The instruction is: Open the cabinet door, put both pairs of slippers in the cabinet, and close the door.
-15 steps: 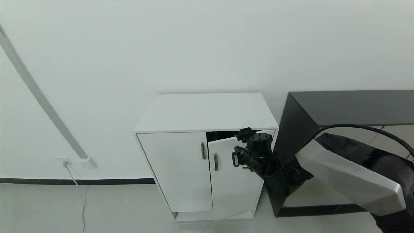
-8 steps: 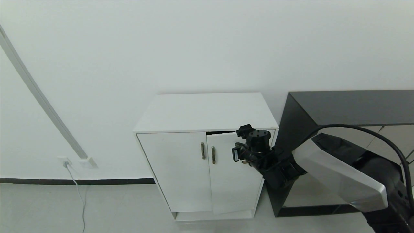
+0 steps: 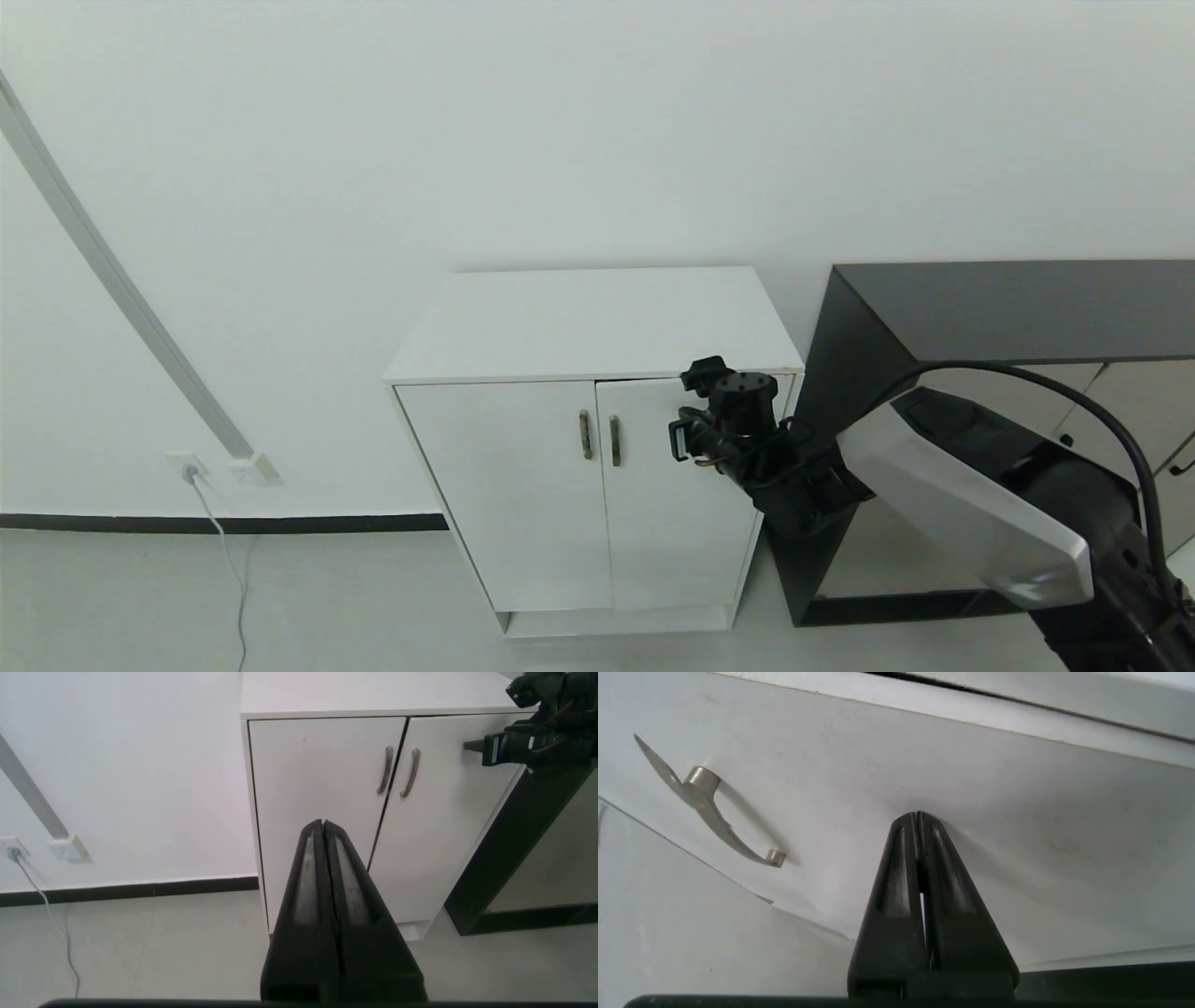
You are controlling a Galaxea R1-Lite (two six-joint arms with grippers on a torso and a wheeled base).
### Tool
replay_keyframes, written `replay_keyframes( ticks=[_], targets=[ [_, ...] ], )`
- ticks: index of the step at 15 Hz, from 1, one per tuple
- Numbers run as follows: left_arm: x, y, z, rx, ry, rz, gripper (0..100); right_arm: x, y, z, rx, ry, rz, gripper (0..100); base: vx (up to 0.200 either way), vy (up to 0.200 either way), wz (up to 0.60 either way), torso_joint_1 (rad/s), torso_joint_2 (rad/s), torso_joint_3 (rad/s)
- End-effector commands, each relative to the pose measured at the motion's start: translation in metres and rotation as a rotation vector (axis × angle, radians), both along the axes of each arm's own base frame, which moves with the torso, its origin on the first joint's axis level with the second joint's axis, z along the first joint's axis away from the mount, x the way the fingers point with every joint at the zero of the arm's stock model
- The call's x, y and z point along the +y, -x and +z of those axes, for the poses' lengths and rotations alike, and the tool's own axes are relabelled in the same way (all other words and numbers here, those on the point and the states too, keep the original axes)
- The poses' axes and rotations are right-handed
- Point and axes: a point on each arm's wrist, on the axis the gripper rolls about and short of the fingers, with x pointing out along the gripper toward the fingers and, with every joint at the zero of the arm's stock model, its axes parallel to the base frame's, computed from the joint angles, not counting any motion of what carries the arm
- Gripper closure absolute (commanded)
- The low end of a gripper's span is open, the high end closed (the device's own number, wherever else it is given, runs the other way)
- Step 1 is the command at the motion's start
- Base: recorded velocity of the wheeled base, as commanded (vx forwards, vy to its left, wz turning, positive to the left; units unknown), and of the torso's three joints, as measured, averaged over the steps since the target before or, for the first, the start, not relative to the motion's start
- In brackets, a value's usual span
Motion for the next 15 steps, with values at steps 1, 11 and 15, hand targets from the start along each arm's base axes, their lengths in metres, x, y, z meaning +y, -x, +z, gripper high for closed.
replay_keyframes(
  ticks=[1,11,15],
  targets=[
    [0.0,0.0,0.0001,0.0,0.0,0.001,100,0.0007,-0.0011,-0.0023,0.0,0.001,-0.003,100,0.0,0.0,0.0,0.0,0.0,0.0],
    [0.0,-0.0001,-0.0003,0.001,0.0,0.0,100,-0.0011,-0.0057,-0.0042,-0.005,-0.002,-0.012,100,0.0,0.0,0.0,0.0,0.0,0.0],
    [0.0,0.0,0.0001,0.0,0.0,0.0,100,0.0007,-0.0086,-0.007,-0.011,-0.005,-0.012,100,0.0,0.0,0.0,0.0,0.0,0.0]
  ],
)
